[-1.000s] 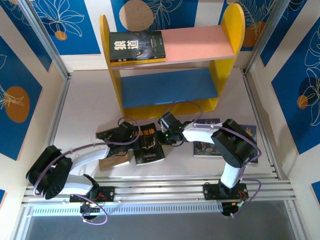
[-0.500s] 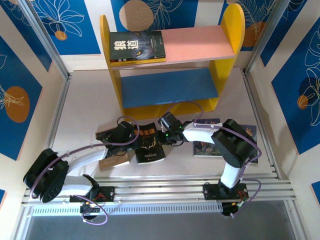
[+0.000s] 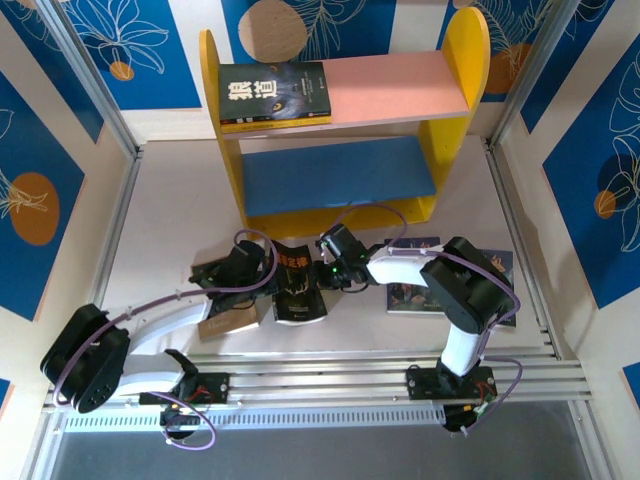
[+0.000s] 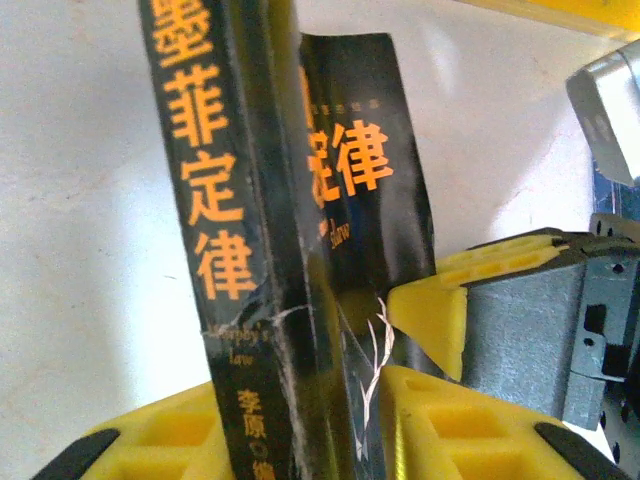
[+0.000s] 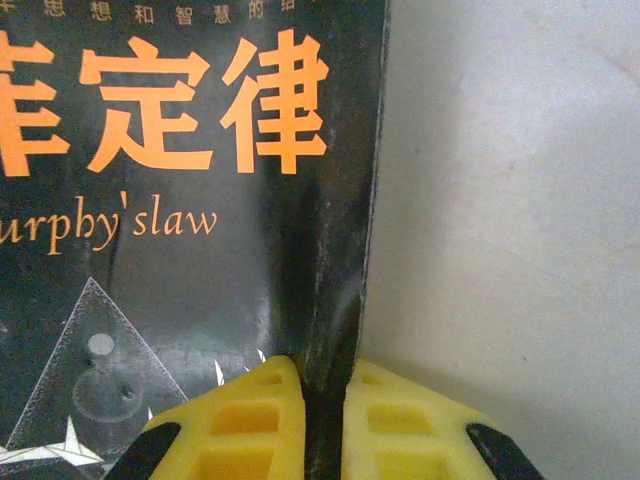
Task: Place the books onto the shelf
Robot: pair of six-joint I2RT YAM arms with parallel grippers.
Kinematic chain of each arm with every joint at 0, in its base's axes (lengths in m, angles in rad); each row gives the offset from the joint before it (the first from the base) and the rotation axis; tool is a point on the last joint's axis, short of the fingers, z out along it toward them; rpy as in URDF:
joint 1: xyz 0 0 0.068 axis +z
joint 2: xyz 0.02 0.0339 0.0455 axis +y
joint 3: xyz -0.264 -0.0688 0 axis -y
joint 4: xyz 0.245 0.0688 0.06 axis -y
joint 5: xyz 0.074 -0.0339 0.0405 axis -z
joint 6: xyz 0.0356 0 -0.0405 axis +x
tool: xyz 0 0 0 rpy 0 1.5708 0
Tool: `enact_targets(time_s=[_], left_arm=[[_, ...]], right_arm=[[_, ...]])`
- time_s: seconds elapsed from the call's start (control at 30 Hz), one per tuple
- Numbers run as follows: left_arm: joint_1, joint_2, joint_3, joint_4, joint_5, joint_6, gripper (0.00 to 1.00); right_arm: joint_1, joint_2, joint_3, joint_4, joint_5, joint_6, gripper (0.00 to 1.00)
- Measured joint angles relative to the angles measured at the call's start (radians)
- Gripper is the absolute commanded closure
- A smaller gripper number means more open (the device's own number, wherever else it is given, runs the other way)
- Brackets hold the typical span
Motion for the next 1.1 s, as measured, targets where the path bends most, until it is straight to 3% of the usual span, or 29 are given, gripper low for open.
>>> enact_targets(time_s=[0.1,0.27,0.47,0.73,1.1], left_arm=[[0.000,0.000,-0.002,0.007,0.008,-0.002,0.61],[0.000,0.000,-0.002,0.002,0.002,0.002,0.77],[0.000,-0.005,0.000,-0.017,-0.008,0.006,1.00],[-0.007,-0.017,0.013,-0.017,0.032,0.034,1.00],[-0.014,-0.144,0.204,-0.208,0.126,0.211,1.00]], right_arm=[[-0.001,0.000,-0.011,0.024,-0.006,0.008,0.88],[-0.006,-0.001,-0.027,0.051,-0.018,0.014,0.85],[-0.008,-0.008,-0.060,0.106,-0.030,0.023,0.66],[-0.032,-0.099,-0.124,0.077,-0.024,-0.014,0.51],[-0.146,-0.462,-0.198,-0.151,0.028,-0.082,0.45]])
